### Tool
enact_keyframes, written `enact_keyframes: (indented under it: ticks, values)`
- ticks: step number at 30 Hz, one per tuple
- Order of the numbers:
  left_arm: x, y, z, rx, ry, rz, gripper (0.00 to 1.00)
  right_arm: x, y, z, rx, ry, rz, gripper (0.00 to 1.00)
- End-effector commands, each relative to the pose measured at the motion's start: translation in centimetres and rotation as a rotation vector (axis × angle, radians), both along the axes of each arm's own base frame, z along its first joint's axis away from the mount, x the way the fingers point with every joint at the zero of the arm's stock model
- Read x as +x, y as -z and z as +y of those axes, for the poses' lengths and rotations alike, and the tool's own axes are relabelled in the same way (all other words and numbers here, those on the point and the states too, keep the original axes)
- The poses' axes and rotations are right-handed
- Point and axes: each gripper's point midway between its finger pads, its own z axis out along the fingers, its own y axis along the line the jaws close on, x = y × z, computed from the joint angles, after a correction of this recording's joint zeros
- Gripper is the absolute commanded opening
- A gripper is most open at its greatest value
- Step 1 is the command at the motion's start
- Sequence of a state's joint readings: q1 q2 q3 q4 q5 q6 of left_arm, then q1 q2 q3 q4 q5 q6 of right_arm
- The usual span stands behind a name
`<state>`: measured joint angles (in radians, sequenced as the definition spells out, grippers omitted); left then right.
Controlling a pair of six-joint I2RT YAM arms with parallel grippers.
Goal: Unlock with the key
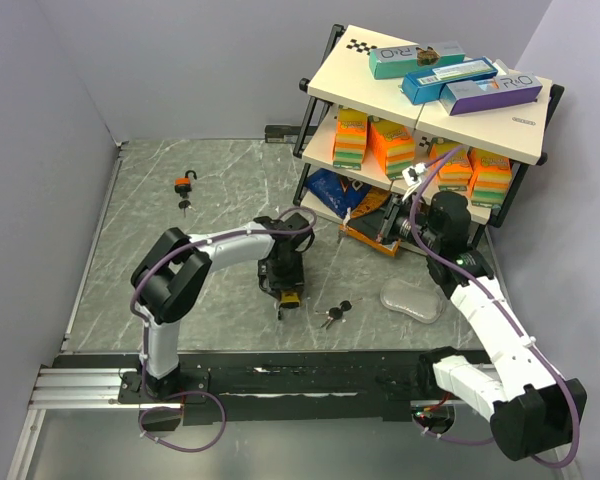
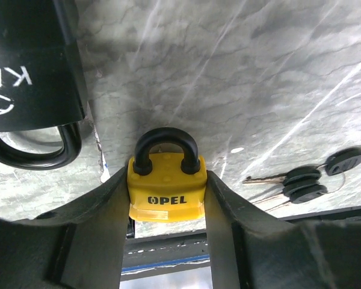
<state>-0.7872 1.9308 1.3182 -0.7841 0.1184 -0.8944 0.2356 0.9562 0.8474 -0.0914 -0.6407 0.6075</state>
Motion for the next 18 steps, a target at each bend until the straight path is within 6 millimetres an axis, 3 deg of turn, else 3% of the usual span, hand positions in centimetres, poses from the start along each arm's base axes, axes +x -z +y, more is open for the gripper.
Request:
enact_keyframes:
  ticks: [1,3,4,9,11,13,15,17,18]
  values:
    - [2.7,-3.8,-2.3,-0.067,-0.015,-0.099,0.02,0.4,-1.3,0.0,-0.016,-0.009,-0.053,0.0]
    - [3.8,-6.2,-3.2,-0.114,-0.03,-0.138,0.01,0.5,-1.9,-0.2,-0.027,-0.006,-0.071,0.0]
    - [5.3,-8.5,-4.3,-0.152,-0.035,-0.184,0.01,0.5,-1.7,-0.2,-0.041,-0.005,-0.065,0.0]
    - [9.8,-14.7,-5.5,-0.247,-0.117,-0.309,0.01,0.7,-2.5,0.3,-0.052,-0.051,-0.068,0.0]
    - [10.8,-17.0,-5.5,-0.309,-0.179,-0.353,0.01,0.7,-2.3,0.8,-0.052,-0.073,-0.06,0.0]
    - [11.7,-18.1,-4.6,-0.358,-0.234,-0.394,0.01,0.6,-2.2,1.1,-0.049,-0.086,-0.052,0.0]
    - [12.2,-17.0,-2.9,-0.365,-0.309,-0.365,0.01,0.5,-1.2,1.8,-0.057,-0.107,-0.007,0.0]
    - [13.0,-17.9,-1.9,-0.418,-0.371,-0.363,0.01,0.5,0.2,2.4,-0.069,-0.132,0.063,0.0]
    - [12.9,-17.3,-1.5,-0.418,-0.384,-0.352,0.01,-0.2,0.7,3.4,-0.071,-0.181,0.084,0.0]
